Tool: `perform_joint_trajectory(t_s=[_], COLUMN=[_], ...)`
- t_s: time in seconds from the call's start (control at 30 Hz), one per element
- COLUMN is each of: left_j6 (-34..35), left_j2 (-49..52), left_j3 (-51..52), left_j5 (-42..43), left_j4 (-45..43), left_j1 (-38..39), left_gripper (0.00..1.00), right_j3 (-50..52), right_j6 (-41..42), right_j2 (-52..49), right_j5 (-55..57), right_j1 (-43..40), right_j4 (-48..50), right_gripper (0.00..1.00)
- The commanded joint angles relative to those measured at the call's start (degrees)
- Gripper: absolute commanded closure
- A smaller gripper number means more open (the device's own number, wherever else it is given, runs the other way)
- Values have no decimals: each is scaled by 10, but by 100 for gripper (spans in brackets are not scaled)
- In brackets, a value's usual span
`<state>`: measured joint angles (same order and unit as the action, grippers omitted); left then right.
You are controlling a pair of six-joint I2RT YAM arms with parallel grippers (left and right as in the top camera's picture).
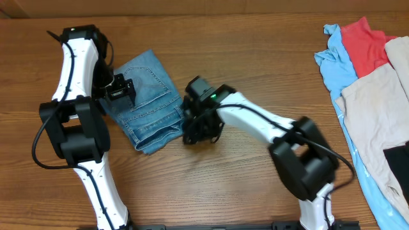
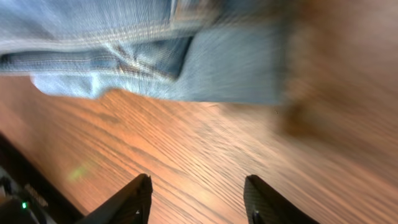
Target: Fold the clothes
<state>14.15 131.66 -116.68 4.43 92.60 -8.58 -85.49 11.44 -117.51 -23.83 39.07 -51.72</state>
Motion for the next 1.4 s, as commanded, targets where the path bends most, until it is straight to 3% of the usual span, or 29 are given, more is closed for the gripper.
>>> perform_joint_trajectory(t_s=[0.0,0.23,0.4,0.53,0.6,0.63,0.7,0.73,0.83,1.07,1.33,1.37], left_j6=[60,81,7,1,0,-2,-20,-22,-21,-24,-39,-39], left_j2=[-17,-17,-17,-17,-17,-17,-17,-17,-24,-85,-105,-105], left_j3=[3,80,190,253,283,286,285,276,249,165,128,120], left_j5=[-10,2,100,155,162,161,159,150,118,-19,-10,-10], left_j4=[-22,-122,-266,-343,-376,-379,-387,-384,-362,-312,-425,-428], left_j1=[-34,-54,-54,-54,-54,-54,-56,-60,-77,-169,-229,-230], left_gripper=[6,5,4,5,12,19,48,72,94,96,96,91], right_j3=[-14,-14,-14,-14,-14,-14,-14,-14,-14,-14,-14,-14], right_j6=[-10,-10,-14,-14,-14,-14,-14,-14,-14,-14,-14,-13], right_j2=[79,95,95,95,95,95,95,95,95,95,95,95], right_j5=[69,69,69,69,69,69,69,69,69,73,73,73], right_j1=[-49,-125,-137,-137,-137,-137,-137,-137,-137,-137,-137,-137], right_j4=[-15,-60,-63,-63,-63,-63,-63,-63,-64,-67,-71,-73], right_gripper=[46,46,46,46,46,46,46,46,46,46,46,46])
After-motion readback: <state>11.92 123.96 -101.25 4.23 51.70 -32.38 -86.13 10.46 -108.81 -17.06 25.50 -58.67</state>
